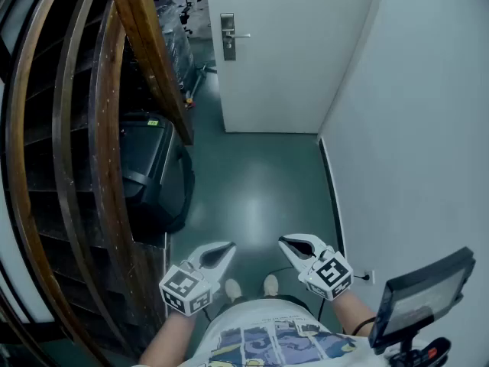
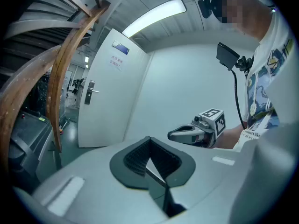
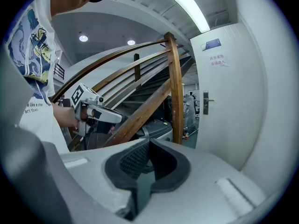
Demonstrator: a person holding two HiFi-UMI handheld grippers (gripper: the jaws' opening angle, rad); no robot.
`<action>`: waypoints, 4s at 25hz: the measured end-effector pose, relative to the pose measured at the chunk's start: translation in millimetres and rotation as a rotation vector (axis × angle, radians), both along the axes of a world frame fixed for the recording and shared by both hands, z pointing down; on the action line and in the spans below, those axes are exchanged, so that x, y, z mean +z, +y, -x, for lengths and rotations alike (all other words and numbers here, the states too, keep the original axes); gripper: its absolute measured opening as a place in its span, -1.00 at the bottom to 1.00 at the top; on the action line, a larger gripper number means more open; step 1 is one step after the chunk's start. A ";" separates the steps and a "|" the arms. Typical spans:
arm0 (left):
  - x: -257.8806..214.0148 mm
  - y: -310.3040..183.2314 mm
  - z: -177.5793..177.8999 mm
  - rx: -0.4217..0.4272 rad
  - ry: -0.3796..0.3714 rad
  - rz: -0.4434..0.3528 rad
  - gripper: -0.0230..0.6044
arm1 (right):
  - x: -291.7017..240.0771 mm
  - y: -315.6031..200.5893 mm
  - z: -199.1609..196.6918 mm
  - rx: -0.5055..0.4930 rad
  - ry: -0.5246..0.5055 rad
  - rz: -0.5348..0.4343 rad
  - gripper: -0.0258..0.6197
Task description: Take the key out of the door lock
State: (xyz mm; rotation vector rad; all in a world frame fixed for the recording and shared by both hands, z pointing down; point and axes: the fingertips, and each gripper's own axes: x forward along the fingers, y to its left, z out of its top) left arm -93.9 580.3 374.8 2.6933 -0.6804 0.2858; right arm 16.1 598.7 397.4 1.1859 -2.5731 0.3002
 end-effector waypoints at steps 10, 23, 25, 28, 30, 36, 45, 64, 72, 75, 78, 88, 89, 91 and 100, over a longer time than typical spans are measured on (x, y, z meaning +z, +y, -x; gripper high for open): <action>1.9 -4.4 20.5 -0.005 0.000 0.008 -0.91 | 2.0 -5.2 20.7 -0.011 0.007 0.011 -0.91; 11.9 -22.0 53.1 0.026 0.001 -0.012 -0.91 | 8.0 -19.9 52.7 0.049 0.016 -0.004 -0.87; 9.3 -27.7 52.7 0.028 0.014 -0.017 -0.91 | 6.3 -23.9 52.4 0.058 0.021 -0.006 -0.86; 8.9 -40.9 47.9 0.030 0.012 -0.030 -0.91 | 5.6 -36.5 45.6 0.073 0.028 -0.012 -0.86; 9.7 -55.7 41.7 0.032 0.012 -0.033 -0.91 | 8.0 -50.7 37.7 0.087 0.025 -0.008 -0.85; 4.6 -125.8 13.0 0.014 0.000 -0.038 -0.90 | 7.4 -126.0 5.8 0.091 0.007 -0.016 -0.83; -20.3 -254.3 -53.0 -0.063 -0.022 -0.082 -0.77 | -1.0 -253.5 -50.8 -0.004 -0.018 -0.046 -0.81; -9.4 -476.9 -65.8 -0.071 0.013 -0.083 -0.75 | 11.7 -469.7 -64.0 0.036 -0.010 -0.013 -0.81; -19.0 -587.4 -50.6 0.046 0.010 -0.102 -0.66 | 4.8 -585.0 -42.8 0.134 -0.046 0.006 -0.81; -15.9 -619.7 -45.1 0.066 0.010 -0.100 -0.66 | 6.5 -618.2 -33.6 0.157 -0.040 0.001 -0.81; -15.0 -643.1 -41.6 0.064 0.019 -0.097 -0.66 | 9.1 -642.1 -26.6 0.155 -0.033 0.010 -0.81; -1.0 -726.8 -52.1 0.015 0.002 -0.062 -0.66 | 4.6 -759.8 -61.3 0.078 0.171 -0.093 -0.72; 0.5 -735.1 -55.2 0.012 -0.001 -0.057 -0.65 | 1.2 -774.4 -67.1 0.067 0.200 -0.113 -0.71; 5.1 -751.2 -61.9 0.008 -0.006 -0.045 -0.65 | -4.1 -802.1 -78.0 0.051 0.248 -0.146 -0.67; 31.2 -808.2 -93.0 -0.001 -0.027 0.008 -0.61 | -23.6 -898.6 -103.6 -0.074 0.399 -0.249 -0.48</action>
